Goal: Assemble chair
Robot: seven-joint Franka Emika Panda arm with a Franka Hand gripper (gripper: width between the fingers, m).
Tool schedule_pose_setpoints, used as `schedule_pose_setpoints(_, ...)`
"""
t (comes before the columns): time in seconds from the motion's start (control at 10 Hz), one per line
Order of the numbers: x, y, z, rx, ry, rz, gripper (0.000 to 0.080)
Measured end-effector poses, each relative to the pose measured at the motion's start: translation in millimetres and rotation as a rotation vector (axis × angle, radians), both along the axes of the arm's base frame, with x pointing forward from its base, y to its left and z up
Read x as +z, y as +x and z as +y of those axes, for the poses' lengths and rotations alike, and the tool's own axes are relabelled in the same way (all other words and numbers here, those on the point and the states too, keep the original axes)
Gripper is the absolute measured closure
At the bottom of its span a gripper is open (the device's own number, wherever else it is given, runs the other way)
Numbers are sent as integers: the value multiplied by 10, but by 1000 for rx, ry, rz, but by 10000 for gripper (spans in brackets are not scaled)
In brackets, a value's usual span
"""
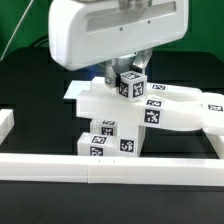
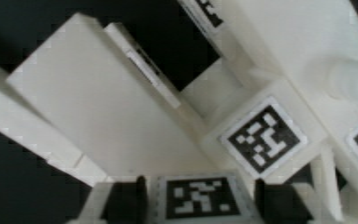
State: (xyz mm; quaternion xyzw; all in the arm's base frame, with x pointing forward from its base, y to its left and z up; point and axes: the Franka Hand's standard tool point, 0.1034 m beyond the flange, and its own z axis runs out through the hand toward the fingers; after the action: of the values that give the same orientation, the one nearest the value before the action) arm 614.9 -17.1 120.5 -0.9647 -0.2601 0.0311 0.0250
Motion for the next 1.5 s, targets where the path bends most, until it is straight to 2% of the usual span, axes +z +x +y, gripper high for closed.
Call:
schedule_pose_setpoints(0.7,2,8,-22,-444,-27,-2,515)
schedule_pose_setpoints(0.9,1,5,-6,-676,-33,8,515)
schedule_pose_setpoints(1.5,-4,37,38,-1267,-5,20,515)
